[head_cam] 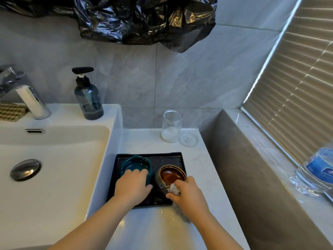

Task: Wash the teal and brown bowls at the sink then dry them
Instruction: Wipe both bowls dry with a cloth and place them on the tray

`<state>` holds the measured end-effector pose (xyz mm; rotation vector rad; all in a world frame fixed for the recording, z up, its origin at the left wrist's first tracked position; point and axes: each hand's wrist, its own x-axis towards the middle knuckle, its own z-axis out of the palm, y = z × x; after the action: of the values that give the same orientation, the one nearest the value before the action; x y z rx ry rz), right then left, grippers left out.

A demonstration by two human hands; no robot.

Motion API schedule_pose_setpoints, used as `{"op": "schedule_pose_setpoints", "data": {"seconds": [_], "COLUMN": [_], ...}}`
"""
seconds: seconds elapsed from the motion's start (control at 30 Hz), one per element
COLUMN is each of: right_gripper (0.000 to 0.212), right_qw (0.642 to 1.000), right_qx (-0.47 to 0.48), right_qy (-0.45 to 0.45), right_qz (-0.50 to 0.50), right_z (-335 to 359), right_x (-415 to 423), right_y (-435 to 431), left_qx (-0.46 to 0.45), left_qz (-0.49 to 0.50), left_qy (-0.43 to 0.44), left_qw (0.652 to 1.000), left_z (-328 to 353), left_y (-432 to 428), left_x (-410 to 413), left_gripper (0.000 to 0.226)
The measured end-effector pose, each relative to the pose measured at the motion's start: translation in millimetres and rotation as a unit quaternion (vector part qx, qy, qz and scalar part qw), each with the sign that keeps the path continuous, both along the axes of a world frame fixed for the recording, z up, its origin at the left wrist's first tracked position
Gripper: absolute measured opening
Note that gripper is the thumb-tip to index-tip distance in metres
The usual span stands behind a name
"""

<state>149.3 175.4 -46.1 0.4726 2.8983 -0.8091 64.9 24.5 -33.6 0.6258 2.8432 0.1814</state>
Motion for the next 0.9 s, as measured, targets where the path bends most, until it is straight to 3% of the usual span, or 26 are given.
{"op": "schedule_pose_setpoints", "data": {"seconds": [0.17,0.27,0.4,0.7,0.77,0.9], "right_gripper": [0.031,0.023,0.018,0.044,0.043,0.035], "right_qw": [1.000,0.999,0.998,0.997,0.991,0.952], "right_qx": [0.022,0.042,0.052,-0.051,-0.106,-0.264], "right_qy": [0.000,-0.008,0.000,0.042,0.065,0.082], "right_qz": [0.015,0.014,-0.019,-0.036,-0.057,-0.128], "right_z": [-6.9,-14.3,-17.4,-9.1,-1.1,17.9], "right_x": [-10.1,-16.6,-23.9,-18.3,-13.0,-4.7], "right_y": [-7.6,-12.9,-21.2,-14.1,-13.1,-15.3], "left_qx": [-0.048,-0.073,-0.036,0.005,0.048,0.243], "left_qz": [0.006,0.028,0.057,0.041,0.025,-0.027], "left_qy": [0.037,0.048,0.041,0.046,0.065,0.099], "left_qw": [0.998,0.996,0.997,0.998,0.996,0.965], "left_z": [-3.2,0.1,-2.0,-9.1,-8.4,-9.3], "left_y": [-9.4,-13.1,-12.2,-11.2,-11.9,-9.5], "left_x": [-4.4,-4.1,-5.0,-5.7,-2.1,18.7], "left_gripper": [0.022,0.028,0.034,0.032,0.036,0.029]}}
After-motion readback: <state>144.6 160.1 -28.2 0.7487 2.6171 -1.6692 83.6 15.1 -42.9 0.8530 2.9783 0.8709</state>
